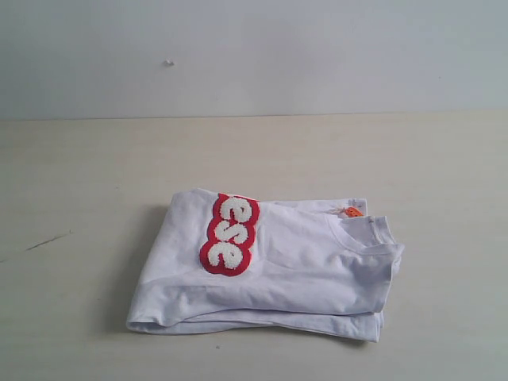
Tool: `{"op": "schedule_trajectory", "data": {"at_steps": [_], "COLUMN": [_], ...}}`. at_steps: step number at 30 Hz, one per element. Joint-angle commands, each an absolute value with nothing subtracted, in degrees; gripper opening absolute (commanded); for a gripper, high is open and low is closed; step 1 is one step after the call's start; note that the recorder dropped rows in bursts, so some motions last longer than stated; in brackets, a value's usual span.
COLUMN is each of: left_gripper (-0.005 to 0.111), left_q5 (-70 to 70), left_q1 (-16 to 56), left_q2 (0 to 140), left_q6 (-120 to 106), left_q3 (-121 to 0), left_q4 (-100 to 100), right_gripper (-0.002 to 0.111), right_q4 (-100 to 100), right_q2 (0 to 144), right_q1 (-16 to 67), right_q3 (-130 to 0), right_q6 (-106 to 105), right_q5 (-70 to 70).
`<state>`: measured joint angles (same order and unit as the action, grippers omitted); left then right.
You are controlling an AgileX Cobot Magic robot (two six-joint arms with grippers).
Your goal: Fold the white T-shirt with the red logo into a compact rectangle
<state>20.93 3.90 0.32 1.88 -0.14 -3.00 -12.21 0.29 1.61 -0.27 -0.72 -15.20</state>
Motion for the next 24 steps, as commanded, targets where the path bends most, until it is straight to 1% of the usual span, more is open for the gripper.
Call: {"op": "schedule_trajectory", "data": {"at_steps": [1, 6, 12, 24], "left_gripper": [0.000, 0.000, 0.000, 0.000], "left_q5": [20.51, 20.51, 20.51, 20.51], "left_q1": [3.74, 3.74, 3.74, 3.74], "left_q2": [0.00, 0.00, 0.00, 0.00], "left_q6": [1.73, 1.73, 1.73, 1.73], "left_q3": [0.00, 0.00, 0.00, 0.00], "left_q4": [-2.52, -2.52, -2.52, -2.52], "right_gripper": [0.000, 0.000, 0.000, 0.000], "right_q4": [-12.33, -12.51, -12.51, -11.99], "right_q2": [0.00, 0.00, 0.00, 0.00], "right_q1": [1.40, 1.40, -1.02, -1.13], "right_q3": [0.00, 0.00, 0.00, 0.00], "right_q6": [-1.03, 4.59, 2.61, 1.97], "right_q5": [-14.93, -14.93, -14.93, -14.93]}}
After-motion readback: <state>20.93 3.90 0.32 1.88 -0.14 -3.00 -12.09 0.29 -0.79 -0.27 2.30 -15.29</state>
